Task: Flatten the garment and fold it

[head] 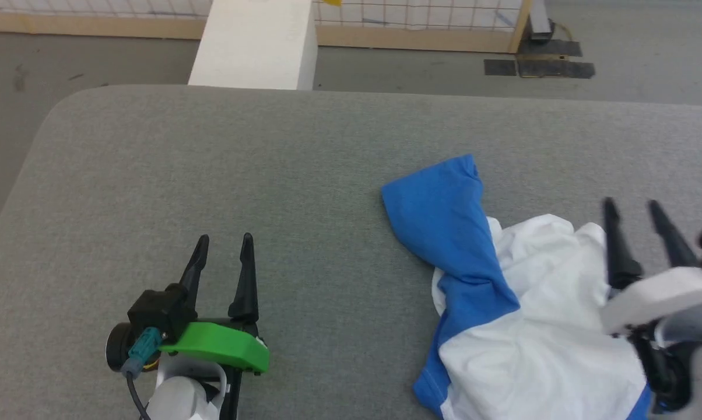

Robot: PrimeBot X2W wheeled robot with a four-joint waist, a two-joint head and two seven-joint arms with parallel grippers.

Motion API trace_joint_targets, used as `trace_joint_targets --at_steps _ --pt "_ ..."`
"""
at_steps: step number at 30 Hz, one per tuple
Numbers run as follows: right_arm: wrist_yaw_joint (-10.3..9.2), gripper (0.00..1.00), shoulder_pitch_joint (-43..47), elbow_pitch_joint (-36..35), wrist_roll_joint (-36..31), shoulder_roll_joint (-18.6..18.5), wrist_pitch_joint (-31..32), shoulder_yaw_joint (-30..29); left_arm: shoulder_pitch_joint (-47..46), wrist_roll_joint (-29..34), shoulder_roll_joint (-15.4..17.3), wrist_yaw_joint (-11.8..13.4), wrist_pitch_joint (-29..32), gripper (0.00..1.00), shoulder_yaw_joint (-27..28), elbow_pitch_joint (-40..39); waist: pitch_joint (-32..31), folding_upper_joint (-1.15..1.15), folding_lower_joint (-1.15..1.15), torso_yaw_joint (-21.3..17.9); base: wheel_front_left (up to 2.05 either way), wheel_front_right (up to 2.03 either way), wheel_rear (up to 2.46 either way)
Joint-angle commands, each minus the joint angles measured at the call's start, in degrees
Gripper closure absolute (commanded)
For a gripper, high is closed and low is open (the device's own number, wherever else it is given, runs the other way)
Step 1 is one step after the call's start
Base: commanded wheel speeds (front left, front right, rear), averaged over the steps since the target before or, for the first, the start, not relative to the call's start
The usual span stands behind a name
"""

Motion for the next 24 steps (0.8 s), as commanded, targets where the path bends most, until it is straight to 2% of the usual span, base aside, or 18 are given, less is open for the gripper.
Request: trace_joint_targets --at_steps 1,5,8,11,16,17,18,19,20,24 --pt "-0.08 0.0 -2.22 0.91 0.13 0.01 0.55 1.73 -0.94 -0.92 -0.13 0.36 -0.27 0.0 -0.01 -0.01 0.73 0.0 0.0 1.53 0.0 0.0 0.0" --pt "-0.08 0.0 -7.74 5.99 0.92 0.01 7.06 6.43 -1.79 -1.53 -0.13 0.58 -0.27 0.0 -0.38 -0.39 2.11 0.0 0.0 3.54 0.0 0.0 0.0" --pt "-0.08 0.0 -12.86 12.21 2.06 0.01 14.59 8.54 -2.45 -2.01 -0.13 0.69 -0.27 0.0 -0.72 -0.6 3.39 0.0 0.0 5.23 0.0 0.0 0.0" --pt "-0.08 0.0 -17.54 18.41 2.8 0.01 20.64 9.02 -2.81 -2.45 -0.13 0.8 -0.27 0.0 -1.24 -0.64 4.41 0.0 0.0 6.84 0.0 0.0 0.0" --pt "-0.08 0.0 -23.28 26.41 -1.46 0.01 28.13 7.02 -3.03 -3.6 -0.13 1.27 -0.27 0.0 -2.2 -0.49 5.36 0.0 0.0 9.43 0.0 0.0 0.0" --pt "-0.08 0.22 -23.98 27.27 -1.96 0.01 28.68 6.77 -2.96 -3.68 -0.13 1.35 -0.27 0.0 -2.28 -0.44 5.39 0.0 0.0 9.67 0.0 0.0 0.0" --pt "-0.08 0.57 -24.72 28.13 -2.3 0.01 29.23 7.25 -2.9 -3.77 -0.13 1.4 -0.27 0.0 -2.43 -0.26 5.37 0.0 0.0 10.03 0.0 0.0 0.0" --pt "-0.08 0.82 -25.27 28.43 -2.3 0.01 28.96 7.6 -2.86 -3.84 -0.13 1.41 -0.27 0.0 -2.55 -0.09 5.3 0.0 0.0 10.3 0.0 0.0 0.0" --pt "-0.08 1.0 -25.83 28.67 -1.91 0.02 28.33 8.18 -2.8 -3.9 -0.13 1.45 -0.27 0.0 -2.63 0.14 5.16 0.0 0.0 10.48 0.0 0.0 0.0" --pt "-0.08 1.0 -26.28 27.84 1.08 0.02 25.89 13.0 -2.34 -3.94 -0.13 1.8 -0.27 0.0 -2.17 0.46 3.99 0.0 0.0 10.53 0.0 0.0 0.0"
